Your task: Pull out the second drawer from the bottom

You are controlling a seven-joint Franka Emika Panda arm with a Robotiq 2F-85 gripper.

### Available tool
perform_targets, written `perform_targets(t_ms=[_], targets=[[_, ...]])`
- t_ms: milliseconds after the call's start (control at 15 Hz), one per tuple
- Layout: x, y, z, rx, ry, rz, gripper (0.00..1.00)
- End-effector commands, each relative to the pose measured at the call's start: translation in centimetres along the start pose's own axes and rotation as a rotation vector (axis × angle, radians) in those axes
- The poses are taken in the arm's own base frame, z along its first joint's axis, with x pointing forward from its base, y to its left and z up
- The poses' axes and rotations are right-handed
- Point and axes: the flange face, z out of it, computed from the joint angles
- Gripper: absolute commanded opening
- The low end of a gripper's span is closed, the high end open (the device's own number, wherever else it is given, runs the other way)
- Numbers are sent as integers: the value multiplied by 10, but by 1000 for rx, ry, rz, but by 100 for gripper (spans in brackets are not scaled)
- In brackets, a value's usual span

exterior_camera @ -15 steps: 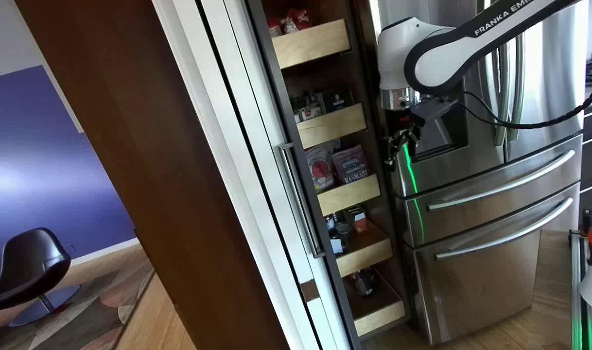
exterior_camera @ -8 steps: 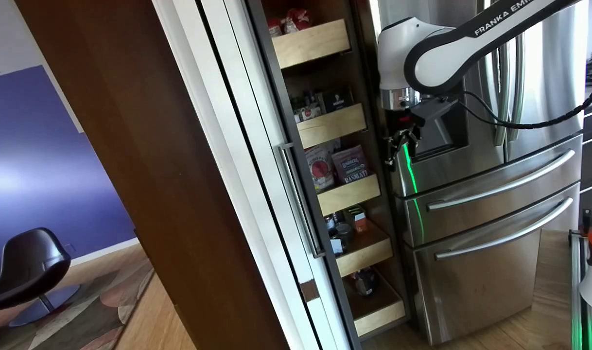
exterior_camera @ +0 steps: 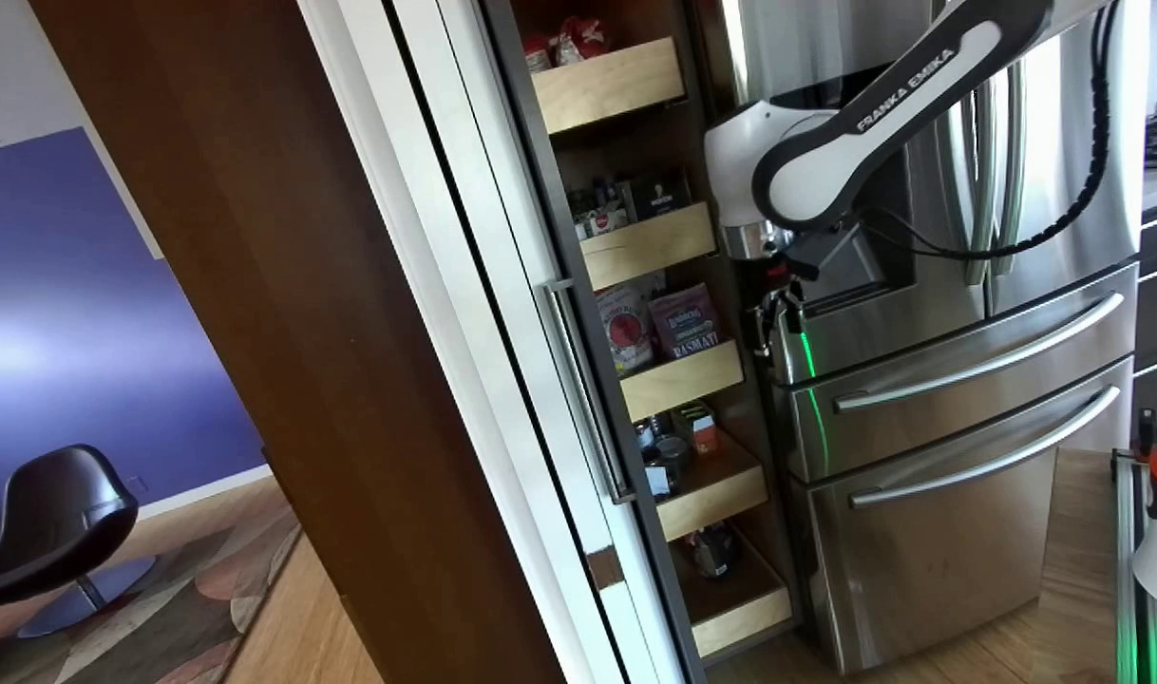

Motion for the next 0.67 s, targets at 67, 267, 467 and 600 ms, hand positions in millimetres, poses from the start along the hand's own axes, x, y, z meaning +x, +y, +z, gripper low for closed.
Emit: perform_targets(t_ms=[67,267,467,600], targets=[[53,-10,79,-89,-40,-127,100],[77,-28,124,-95,-2,-230,100],[97,-36,169,-67,6,-326,100],[109,-40,200,-43,23,-406,100]])
